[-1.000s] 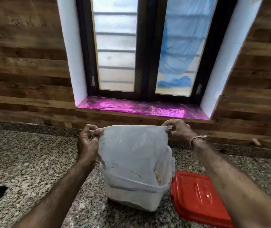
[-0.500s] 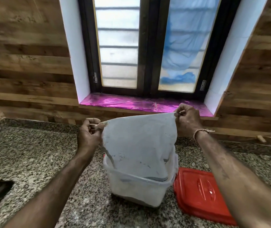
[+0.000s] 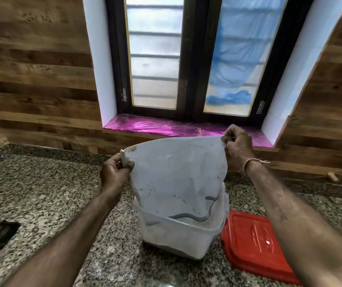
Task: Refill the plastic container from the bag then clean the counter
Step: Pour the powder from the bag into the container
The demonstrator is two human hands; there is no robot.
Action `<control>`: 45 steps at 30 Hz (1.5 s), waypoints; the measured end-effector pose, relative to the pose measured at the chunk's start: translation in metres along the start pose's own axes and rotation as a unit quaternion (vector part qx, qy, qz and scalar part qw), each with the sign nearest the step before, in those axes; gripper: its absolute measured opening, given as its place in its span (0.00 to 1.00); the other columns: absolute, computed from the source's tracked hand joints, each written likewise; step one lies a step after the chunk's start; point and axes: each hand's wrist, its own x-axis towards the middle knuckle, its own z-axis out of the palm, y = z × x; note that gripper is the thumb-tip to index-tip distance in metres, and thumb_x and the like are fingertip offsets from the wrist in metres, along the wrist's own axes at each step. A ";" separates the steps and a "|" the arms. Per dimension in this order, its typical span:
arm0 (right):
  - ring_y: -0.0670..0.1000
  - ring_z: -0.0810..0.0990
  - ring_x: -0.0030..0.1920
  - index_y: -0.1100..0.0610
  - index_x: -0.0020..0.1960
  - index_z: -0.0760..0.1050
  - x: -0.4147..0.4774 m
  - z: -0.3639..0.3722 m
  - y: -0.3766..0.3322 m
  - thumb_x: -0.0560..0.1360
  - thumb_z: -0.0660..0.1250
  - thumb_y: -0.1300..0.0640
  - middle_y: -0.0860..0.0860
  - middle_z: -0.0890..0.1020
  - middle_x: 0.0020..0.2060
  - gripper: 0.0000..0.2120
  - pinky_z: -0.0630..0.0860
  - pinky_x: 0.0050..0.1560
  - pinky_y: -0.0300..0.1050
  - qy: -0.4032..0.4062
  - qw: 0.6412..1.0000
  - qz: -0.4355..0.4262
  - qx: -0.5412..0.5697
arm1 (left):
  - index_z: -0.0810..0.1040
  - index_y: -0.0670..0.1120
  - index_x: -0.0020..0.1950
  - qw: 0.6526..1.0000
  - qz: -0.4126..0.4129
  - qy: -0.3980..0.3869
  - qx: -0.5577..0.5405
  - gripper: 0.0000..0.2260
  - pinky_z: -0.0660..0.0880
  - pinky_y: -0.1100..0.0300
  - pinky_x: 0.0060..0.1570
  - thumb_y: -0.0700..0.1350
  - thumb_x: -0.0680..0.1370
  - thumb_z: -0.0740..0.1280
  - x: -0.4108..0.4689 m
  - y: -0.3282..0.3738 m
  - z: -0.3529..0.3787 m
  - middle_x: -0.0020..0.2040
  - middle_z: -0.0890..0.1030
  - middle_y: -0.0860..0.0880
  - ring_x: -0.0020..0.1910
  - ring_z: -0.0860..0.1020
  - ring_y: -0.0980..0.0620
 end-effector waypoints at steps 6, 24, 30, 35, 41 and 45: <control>0.47 0.70 0.32 0.53 0.49 0.69 -0.009 0.004 0.007 0.82 0.62 0.57 0.49 0.73 0.34 0.04 0.69 0.30 0.40 -0.043 0.989 0.067 0.120 | 0.80 0.52 0.54 0.998 -0.008 -0.005 -0.056 0.11 0.80 0.54 0.50 0.36 0.82 0.65 -0.007 -0.001 0.018 0.50 0.85 0.49 0.48 0.82 0.51; 0.43 0.81 0.28 0.64 0.48 0.76 -0.041 0.017 0.048 0.73 0.75 0.65 0.50 0.84 0.32 0.09 0.74 0.24 0.35 -0.254 0.912 0.201 0.252 | 0.80 0.52 0.57 0.997 -0.008 0.003 -0.071 0.09 0.79 0.49 0.58 0.39 0.82 0.66 -0.001 -0.011 0.016 0.55 0.85 0.47 0.57 0.83 0.46; 0.45 0.84 0.31 0.57 0.41 0.76 -0.023 0.013 0.038 0.75 0.72 0.67 0.47 0.85 0.32 0.09 0.78 0.27 0.35 -0.117 0.944 0.186 0.246 | 0.78 0.46 0.58 0.998 -0.008 -0.060 -0.035 0.12 0.81 0.48 0.53 0.47 0.76 0.73 -0.006 -0.019 0.013 0.54 0.85 0.43 0.53 0.83 0.45; 0.54 0.85 0.45 0.58 0.55 0.78 -0.023 0.005 0.046 0.74 0.74 0.58 0.57 0.85 0.49 0.12 0.82 0.42 0.46 -0.142 0.939 0.172 0.260 | 0.84 0.42 0.54 0.994 -0.063 -0.087 -0.021 0.11 0.82 0.59 0.46 0.35 0.73 0.75 -0.020 -0.035 0.010 0.50 0.88 0.44 0.50 0.86 0.46; 0.44 0.85 0.38 0.60 0.56 0.76 -0.047 0.006 0.058 0.74 0.70 0.74 0.52 0.86 0.44 0.15 0.79 0.34 0.34 -0.288 0.913 0.187 0.221 | 0.84 0.42 0.52 0.996 -0.067 -0.048 -0.039 0.08 0.80 0.51 0.54 0.33 0.75 0.73 -0.012 -0.038 0.011 0.50 0.88 0.43 0.50 0.85 0.45; 0.50 0.86 0.44 0.62 0.59 0.78 -0.039 0.011 0.060 0.75 0.71 0.68 0.57 0.85 0.51 0.13 0.84 0.41 0.42 -0.159 0.950 0.179 0.199 | 0.84 0.45 0.47 0.997 -0.058 -0.029 -0.038 0.07 0.80 0.54 0.46 0.34 0.74 0.74 -0.005 -0.033 0.015 0.45 0.88 0.45 0.45 0.85 0.45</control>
